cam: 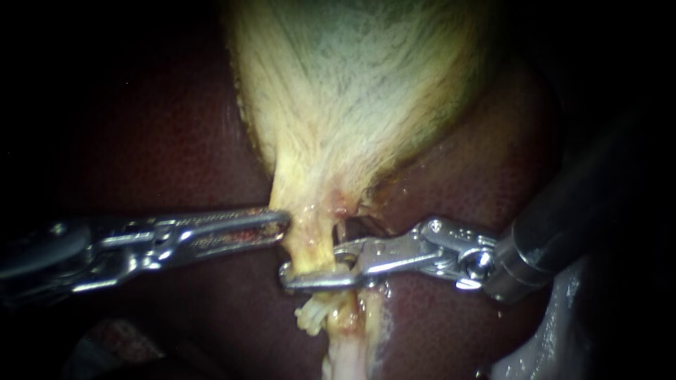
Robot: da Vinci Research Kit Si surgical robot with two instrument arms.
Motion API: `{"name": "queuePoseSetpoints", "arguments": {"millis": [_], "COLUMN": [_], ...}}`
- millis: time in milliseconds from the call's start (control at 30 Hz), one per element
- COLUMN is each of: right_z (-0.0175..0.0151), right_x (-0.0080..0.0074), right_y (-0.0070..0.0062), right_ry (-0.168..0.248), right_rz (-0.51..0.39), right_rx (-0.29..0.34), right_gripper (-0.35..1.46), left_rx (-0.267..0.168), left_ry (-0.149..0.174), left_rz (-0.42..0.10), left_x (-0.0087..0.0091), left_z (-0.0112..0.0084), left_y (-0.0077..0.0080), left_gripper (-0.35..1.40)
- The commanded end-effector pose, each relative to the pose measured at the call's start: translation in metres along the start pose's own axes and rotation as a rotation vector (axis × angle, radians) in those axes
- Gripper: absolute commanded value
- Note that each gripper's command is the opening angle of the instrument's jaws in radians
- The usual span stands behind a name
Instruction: Going back third clip left tube
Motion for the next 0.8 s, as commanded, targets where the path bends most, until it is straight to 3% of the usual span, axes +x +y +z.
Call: {"name": "queuePoseSetpoints", "arguments": {"millis": [33, 233, 300, 333, 467, 600, 800], "right_z": [0.0, 0.0003, 0.0007, 0.0009, 0.0023, 0.0033, 0.0024], "right_x": [0.0, 0.0001, 0.0002, 0.0003, 0.0007, 0.0011, 0.0009], "right_y": [0.0, 0.0, 0.0, 0.0, -0.0002, 0.0003, 0.0015], "right_ry": [0.0, 0.0, 0.001, 0.0, -0.007, -0.009, -0.003], "right_rz": [0.0, 0.0, 0.0, -0.012, -0.111, -0.163, -0.192], "right_rx": [0.0, -0.001, -0.003, -0.003, -0.007, -0.019, -0.054], "right_gripper": [-0.35, -0.29, 0.15, 0.27, 0.49, 0.57, 0.6], "left_rx": [0.0, 0.0, 0.0, 0.0, 0.0, -0.001, -0.001], "left_ry": [0.0, 0.0, 0.0, 0.0, 0.0, 0.0, -0.001], "left_rz": [0.0, 0.0, 0.0, 0.0, 0.0, 0.0, 0.0], "left_x": [0.0, 0.0, 0.0, 0.0, 0.0, -0.0001, 0.0], "left_z": [0.0, -0.0001, 0.0, -0.0001, -0.0001, -0.0002, -0.0004], "left_y": [0.0, 0.0, 0.0, -0.0001, -0.0001, -0.0003, -0.0005], "left_gripper": [-0.35, -0.35, -0.35, -0.35, -0.35, -0.35, -0.35]}}
